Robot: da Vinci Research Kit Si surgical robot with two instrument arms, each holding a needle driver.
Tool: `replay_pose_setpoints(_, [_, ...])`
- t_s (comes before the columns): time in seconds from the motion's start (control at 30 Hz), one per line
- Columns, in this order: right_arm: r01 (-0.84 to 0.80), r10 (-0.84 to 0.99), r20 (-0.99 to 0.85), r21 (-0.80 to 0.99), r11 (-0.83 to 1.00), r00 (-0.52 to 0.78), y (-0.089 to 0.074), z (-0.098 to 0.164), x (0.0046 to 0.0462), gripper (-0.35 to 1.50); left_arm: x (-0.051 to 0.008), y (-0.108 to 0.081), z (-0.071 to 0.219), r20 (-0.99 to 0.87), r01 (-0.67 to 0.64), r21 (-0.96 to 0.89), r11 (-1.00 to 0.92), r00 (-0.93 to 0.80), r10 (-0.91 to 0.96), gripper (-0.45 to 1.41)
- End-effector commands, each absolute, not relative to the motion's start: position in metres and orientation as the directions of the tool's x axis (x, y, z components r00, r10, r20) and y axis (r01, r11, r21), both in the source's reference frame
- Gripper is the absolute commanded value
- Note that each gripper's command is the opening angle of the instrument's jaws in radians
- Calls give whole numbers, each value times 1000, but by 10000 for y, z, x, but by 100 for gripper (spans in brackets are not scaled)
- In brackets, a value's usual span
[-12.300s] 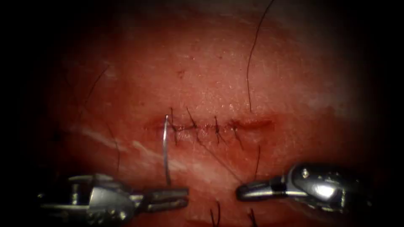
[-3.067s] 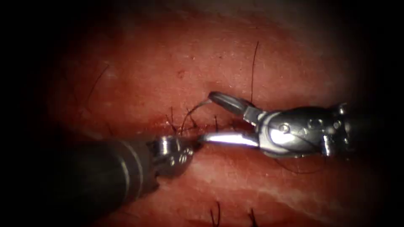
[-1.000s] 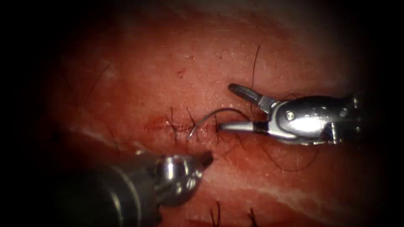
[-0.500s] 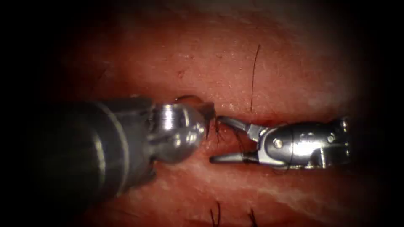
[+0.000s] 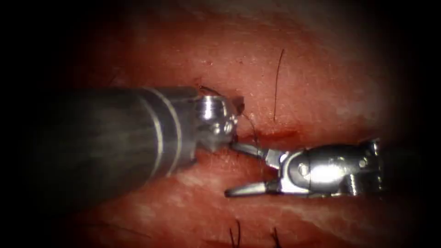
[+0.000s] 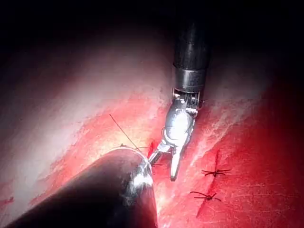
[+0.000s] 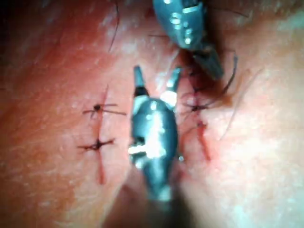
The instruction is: Wound Closure
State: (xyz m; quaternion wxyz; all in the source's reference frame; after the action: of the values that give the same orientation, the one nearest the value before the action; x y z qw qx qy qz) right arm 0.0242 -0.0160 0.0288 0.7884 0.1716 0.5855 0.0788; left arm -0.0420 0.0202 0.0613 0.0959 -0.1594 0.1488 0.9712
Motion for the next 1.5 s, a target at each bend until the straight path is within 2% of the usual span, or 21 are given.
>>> replay_pose_setpoints(0.03, [89,336,-896,375,923,290,-173,291,244,79,-427,198,622,-339,-232,257,-938,-931,137,-45])
replay_pose_setpoints(0.6, [110,429,-900,435,894,72,-151,282,233,74,-427,181,638,-334,-216,256,-942,-934,124,-45])
replay_pose_setpoints(0.87, [75,445,-895,446,892,25,-136,284,220,71,-427,164,640,-351,-201,246,-948,-930,106,-45])
replay_pose_setpoints(1.1, [-44,499,-866,498,866,10,-117,295,202,66,-435,148,633,-361,-200,237,-951,-927,105,-45])
replay_pose_setpoints(1.5, [-237,559,-829,542,806,8,-94,307,185,67,-449,139,619,-363,-209,233,-950,-925,115,-45])
